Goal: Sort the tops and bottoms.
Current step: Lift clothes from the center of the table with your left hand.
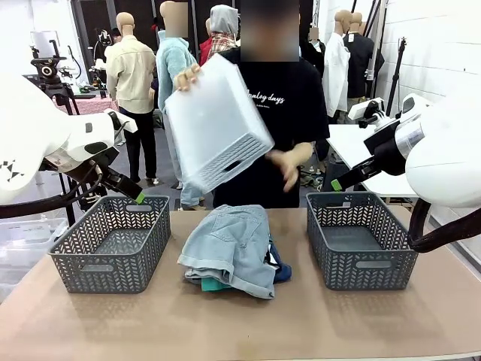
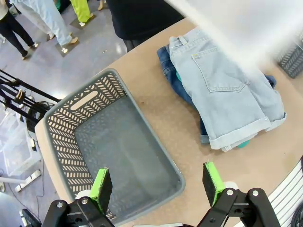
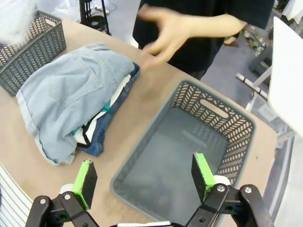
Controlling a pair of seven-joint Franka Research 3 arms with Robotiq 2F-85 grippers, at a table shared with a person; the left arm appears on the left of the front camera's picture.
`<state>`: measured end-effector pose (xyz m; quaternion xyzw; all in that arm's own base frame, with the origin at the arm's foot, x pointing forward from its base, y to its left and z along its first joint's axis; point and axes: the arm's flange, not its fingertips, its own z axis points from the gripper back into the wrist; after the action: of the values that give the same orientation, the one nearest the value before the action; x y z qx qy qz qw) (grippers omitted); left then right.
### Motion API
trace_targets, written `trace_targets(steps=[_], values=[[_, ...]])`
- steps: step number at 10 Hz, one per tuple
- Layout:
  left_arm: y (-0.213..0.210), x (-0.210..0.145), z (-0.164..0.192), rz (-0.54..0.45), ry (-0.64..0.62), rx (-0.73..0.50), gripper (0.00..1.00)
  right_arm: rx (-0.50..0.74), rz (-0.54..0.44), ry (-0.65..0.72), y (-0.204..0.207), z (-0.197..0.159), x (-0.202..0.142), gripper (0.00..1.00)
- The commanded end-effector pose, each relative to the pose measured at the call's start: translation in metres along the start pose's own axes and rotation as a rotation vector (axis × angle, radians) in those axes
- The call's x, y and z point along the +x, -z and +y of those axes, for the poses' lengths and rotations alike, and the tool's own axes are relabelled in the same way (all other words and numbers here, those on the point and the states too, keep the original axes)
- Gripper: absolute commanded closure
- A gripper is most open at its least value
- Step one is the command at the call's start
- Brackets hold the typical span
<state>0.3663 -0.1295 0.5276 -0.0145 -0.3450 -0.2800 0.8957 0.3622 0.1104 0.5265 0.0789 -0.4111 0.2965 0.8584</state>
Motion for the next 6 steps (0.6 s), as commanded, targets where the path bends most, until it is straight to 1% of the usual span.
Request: trace_targets(steps=[1, 6], values=[[0.0000, -0.0005, 0.0024, 0.000, 0.006, 0.005, 0.00, 0.002, 0.000, -0.001, 0.0003, -0.0004, -0.0003, 0.00], [0.0000, -0.0005, 0.0024, 0.000, 0.006, 0.005, 0.00, 0.002, 0.000, -0.001, 0.0003, -0.0004, -0.0003, 0.00]])
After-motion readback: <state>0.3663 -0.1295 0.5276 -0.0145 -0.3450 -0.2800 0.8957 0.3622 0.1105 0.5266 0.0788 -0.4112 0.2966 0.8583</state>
